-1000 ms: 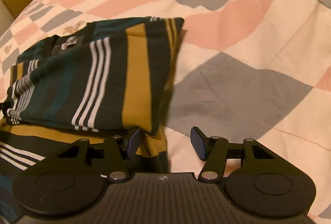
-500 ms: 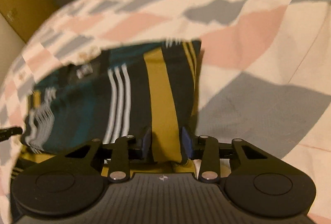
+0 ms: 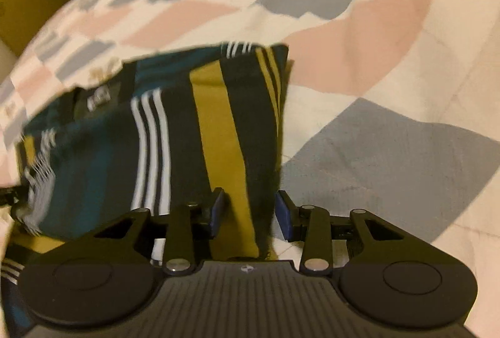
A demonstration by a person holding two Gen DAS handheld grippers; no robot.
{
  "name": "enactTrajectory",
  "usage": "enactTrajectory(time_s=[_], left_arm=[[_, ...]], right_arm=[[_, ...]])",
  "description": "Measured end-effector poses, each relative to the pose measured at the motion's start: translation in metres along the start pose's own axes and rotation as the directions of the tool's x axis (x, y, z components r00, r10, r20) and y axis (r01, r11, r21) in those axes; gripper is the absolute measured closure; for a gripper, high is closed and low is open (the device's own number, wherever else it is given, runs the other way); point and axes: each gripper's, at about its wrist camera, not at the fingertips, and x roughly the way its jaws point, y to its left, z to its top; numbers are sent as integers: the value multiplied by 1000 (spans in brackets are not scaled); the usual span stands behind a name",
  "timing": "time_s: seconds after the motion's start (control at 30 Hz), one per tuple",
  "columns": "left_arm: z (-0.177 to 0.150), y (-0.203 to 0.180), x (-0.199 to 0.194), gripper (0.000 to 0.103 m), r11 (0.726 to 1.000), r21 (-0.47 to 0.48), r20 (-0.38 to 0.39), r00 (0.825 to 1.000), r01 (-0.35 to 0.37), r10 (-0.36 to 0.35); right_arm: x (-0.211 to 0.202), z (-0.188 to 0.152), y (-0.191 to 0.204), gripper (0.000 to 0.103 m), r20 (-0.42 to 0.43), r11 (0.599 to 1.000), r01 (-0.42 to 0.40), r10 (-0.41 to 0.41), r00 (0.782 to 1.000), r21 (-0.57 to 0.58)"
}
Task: Fold clothes
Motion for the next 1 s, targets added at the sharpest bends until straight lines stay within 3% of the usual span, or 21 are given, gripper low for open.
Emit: enactTrajectory(time_s=[0.1,0.27,0.43,0.53,0.73,0.83,0.93,1.0], left_arm=[[-11,1,-29,87,999,-23,34,999,44,-43],[-53,-9,-34,86,998,9,-64,996,62,-61],[-83,-5,-69,87,992,-28,-53,991,120,-122],[-114,-3,-87,87,984,-67,-76,983,165,-170],[-209,-4,-130,87,977,-100,-162,965,189,-204],[-258,-4,-154,87,978,-122,-215,958,167,-190],[-308,-6,-179,87,981,-145,-262,952,126,-161],[-336,-11,-196,88,980,-171,-267,953,98,-142]], right_arm=[[-9,-5,2,65,5,1000,7,-7,1000,-19],[-11,-18,3,64,-45,999,43,-41,998,32],[-47,-41,14,64,-24,999,29,-28,999,38],[-67,-84,13,64,-59,998,31,-27,998,56],[-106,-204,-2,64,-199,993,74,-54,979,94],[-132,-258,-6,64,-252,996,63,-43,967,70],[-155,-294,-11,65,-272,998,37,-21,962,54],[-164,-316,-18,68,-319,999,16,-3,948,41]])
